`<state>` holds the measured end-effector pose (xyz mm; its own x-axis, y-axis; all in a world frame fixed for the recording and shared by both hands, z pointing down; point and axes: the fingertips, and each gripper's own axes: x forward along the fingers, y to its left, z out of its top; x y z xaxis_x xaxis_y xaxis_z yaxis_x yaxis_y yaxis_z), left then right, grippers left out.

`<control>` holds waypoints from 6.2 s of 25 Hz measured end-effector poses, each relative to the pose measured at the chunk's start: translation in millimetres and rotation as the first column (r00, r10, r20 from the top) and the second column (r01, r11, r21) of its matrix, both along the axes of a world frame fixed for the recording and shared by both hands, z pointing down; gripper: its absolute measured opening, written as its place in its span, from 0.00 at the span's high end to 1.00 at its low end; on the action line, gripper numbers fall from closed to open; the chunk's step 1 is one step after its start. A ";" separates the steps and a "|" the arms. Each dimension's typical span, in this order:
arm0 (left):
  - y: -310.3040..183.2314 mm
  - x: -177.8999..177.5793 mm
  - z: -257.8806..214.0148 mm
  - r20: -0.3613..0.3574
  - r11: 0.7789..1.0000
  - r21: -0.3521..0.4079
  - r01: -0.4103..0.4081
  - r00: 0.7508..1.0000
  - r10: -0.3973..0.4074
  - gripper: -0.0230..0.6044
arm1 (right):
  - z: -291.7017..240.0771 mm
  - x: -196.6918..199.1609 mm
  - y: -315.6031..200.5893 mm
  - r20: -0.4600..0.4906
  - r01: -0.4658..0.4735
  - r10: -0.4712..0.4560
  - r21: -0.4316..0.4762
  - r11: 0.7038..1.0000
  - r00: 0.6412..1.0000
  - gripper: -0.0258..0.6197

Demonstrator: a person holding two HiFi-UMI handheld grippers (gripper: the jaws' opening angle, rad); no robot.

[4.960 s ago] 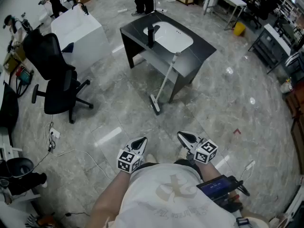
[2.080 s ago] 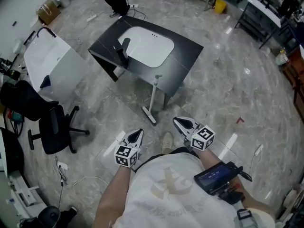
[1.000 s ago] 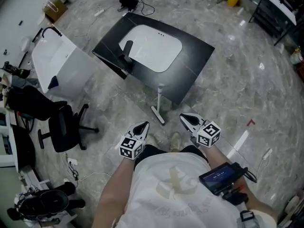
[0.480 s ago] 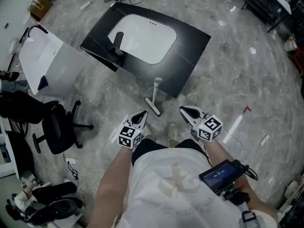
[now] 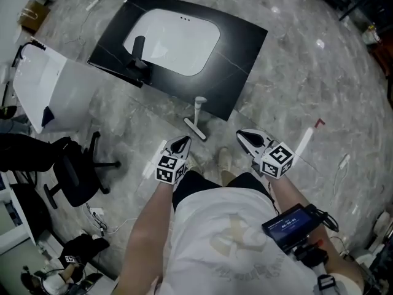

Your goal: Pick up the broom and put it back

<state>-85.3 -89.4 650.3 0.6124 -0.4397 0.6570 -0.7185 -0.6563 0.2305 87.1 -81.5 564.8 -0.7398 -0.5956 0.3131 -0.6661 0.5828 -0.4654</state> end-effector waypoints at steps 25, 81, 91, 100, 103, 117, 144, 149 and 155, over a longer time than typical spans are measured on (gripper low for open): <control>-73.5 28.8 104.9 0.187 0.946 -0.102 -0.307 0.928 0.321 0.67 | 7.9 39.1 18.9 -0.091 -0.296 0.290 -0.060 0.953 0.953 0.93; 12.1 -8.7 -29.1 0.122 0.993 0.111 -0.029 0.992 0.015 0.82 | -5.8 22.6 33.8 0.007 -0.052 0.052 0.000 0.999 0.999 0.93; 42.0 -19.0 -64.6 0.078 0.986 0.163 0.039 0.996 -0.053 0.82 | -5.4 9.0 38.6 -0.002 -0.002 0.002 0.013 1.000 1.000 0.93; 78.0 -68.2 -97.3 -0.012 0.973 0.203 0.113 0.994 -0.113 0.82 | -24.0 -33.8 66.5 -0.039 -0.002 0.004 0.031 1.000 0.999 0.93; 88.7 -80.4 -106.5 -0.031 0.967 0.221 0.130 0.992 -0.126 0.82 | -27.3 -45.9 74.7 -0.044 0.006 -0.004 0.037 0.999 0.999 0.93; 151.9 -125.7 -126.2 -0.044 0.944 0.272 0.187 0.982 -0.182 0.81 | -55.4 -86.8 121.2 -0.060 0.064 -0.057 0.109 0.992 0.997 0.93; 211.0 -164.9 -129.7 -0.125 0.932 0.287 0.220 0.973 -0.192 0.81 | -59.7 -109.7 171.4 -0.104 0.039 -0.026 0.120 0.992 0.994 0.93; 210.6 -169.9 -126.8 -0.129 0.933 0.284 0.223 0.973 -0.193 0.81 | -63.2 -110.4 169.3 -0.104 0.021 -0.008 0.128 0.992 0.995 0.93; 203.2 -170.9 -117.0 -0.102 0.936 0.279 0.213 0.976 -0.192 0.81 | -63.1 -110.5 168.7 -0.107 0.014 0.001 0.139 0.990 0.994 0.93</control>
<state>-256.2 113.8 533.4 0.5314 -0.7225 0.4422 -0.8317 -0.5443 0.1101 -23.4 87.2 501.8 -0.7104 -0.6342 0.3052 -0.7038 0.6412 -0.3059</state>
